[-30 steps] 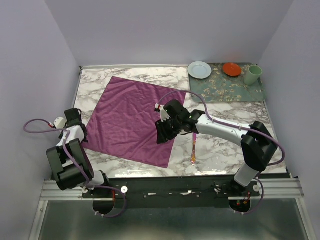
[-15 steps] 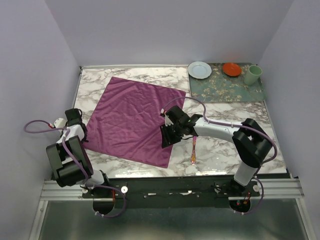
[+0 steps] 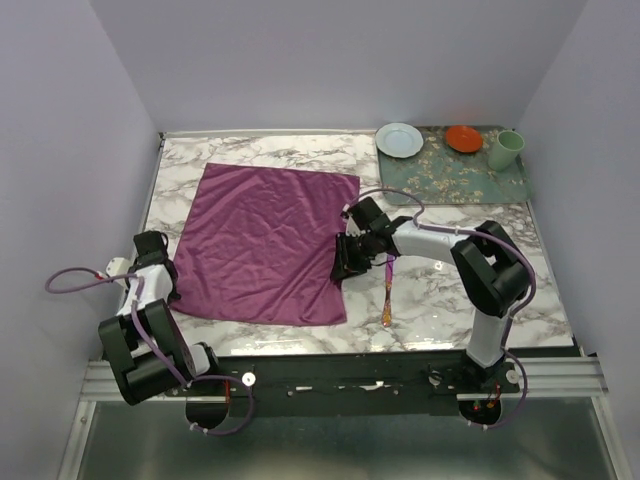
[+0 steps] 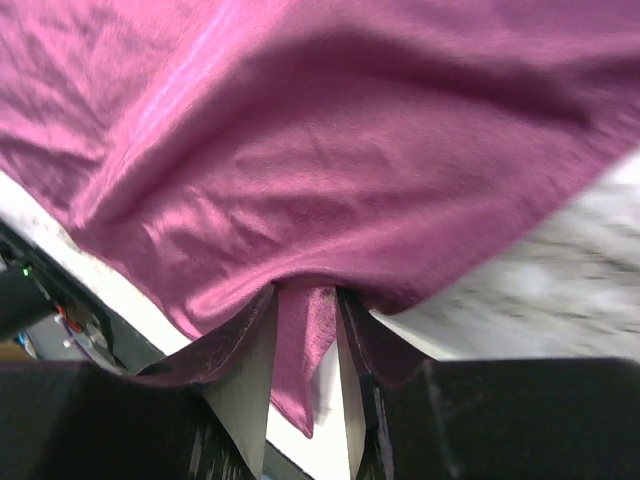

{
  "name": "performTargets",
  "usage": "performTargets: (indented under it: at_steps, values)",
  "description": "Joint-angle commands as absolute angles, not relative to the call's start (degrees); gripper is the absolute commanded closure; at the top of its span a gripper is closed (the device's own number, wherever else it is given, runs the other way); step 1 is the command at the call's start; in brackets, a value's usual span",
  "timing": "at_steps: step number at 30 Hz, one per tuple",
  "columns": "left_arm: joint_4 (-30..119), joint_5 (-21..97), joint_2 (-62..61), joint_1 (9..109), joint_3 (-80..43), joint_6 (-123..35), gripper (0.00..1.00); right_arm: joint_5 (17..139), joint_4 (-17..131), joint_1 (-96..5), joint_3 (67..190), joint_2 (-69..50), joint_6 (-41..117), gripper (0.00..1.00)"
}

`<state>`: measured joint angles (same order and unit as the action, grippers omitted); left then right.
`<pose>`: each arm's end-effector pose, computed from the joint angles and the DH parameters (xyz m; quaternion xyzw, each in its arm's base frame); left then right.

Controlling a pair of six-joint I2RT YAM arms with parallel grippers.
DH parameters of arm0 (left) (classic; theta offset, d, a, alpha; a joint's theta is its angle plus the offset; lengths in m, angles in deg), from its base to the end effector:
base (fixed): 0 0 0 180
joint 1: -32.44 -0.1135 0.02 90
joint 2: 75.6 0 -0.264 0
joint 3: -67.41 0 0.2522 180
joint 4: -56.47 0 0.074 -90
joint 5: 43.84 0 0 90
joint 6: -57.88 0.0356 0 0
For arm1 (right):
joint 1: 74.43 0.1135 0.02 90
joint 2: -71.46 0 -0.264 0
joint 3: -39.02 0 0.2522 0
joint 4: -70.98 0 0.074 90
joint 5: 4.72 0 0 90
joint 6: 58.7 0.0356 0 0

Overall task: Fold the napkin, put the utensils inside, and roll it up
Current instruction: Fold the napkin

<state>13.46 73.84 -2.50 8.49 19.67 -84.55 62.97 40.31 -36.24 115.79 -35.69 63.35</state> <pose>0.1853 0.1004 0.1600 -0.6249 0.7218 0.1829 0.2344 0.2802 0.2376 0.1446 -0.0992 0.9460 0.2943 0.0928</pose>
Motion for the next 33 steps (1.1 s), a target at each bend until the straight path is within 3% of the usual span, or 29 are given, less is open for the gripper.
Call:
performTargets:
  at_steps: [1,12,25,28,33]
  values:
    - [8.7,74.9,-7.5,7.7,23.4,-92.2,0.95,71.5,35.2,-40.8,114.7,-37.7,59.3,0.62]
    - [8.0,71.0,-14.4,7.1,27.0,-93.3,1.00,75.3,31.7,-41.8,114.1,-33.1,53.0,0.62]
    - [9.1,69.2,-11.6,7.1,24.6,-91.1,1.00,72.7,33.2,-29.9,108.7,-21.2,53.3,0.59]
    - [9.2,68.8,-11.6,7.1,24.3,-91.2,1.00,70.6,35.1,-27.6,107.8,-23.2,55.4,0.61]
    - [9.4,69.5,-11.8,7.1,24.2,-90.7,1.00,73.9,38.1,-27.3,103.8,-24.3,55.6,0.76]
